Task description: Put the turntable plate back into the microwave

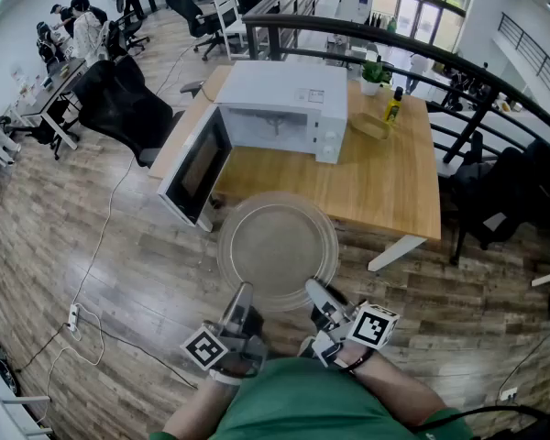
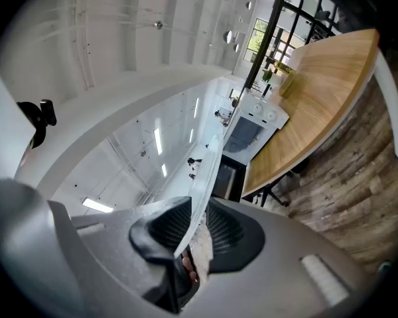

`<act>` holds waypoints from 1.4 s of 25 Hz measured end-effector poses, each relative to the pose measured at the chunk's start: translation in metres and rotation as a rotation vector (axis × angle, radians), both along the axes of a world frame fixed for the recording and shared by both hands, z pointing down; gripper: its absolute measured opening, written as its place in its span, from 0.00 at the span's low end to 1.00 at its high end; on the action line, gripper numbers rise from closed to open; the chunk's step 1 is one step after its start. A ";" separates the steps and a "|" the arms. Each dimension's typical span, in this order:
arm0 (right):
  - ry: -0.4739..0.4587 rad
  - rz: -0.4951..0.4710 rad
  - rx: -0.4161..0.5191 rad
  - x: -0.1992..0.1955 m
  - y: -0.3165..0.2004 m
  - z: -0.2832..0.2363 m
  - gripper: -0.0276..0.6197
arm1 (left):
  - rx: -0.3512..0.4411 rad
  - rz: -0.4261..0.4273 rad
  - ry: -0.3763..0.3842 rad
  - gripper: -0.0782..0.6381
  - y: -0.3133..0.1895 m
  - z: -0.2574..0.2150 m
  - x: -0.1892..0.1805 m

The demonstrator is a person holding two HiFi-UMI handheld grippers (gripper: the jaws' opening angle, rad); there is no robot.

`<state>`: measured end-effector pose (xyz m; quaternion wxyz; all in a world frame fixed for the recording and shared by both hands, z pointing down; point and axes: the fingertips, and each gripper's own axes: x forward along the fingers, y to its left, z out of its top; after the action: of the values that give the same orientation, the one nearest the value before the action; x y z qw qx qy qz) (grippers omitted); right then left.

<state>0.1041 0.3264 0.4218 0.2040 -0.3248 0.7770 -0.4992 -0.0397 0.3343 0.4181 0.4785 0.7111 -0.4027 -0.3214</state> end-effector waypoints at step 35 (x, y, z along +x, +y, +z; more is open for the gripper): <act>-0.041 0.180 0.055 -0.113 0.015 -0.025 0.15 | 0.031 0.222 -0.010 0.21 -0.010 -0.012 -0.112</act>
<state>-0.0086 0.3416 0.3968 0.2727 -0.3774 0.7538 -0.4637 -0.1521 0.3247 0.4057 0.4982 0.7602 -0.3185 -0.2691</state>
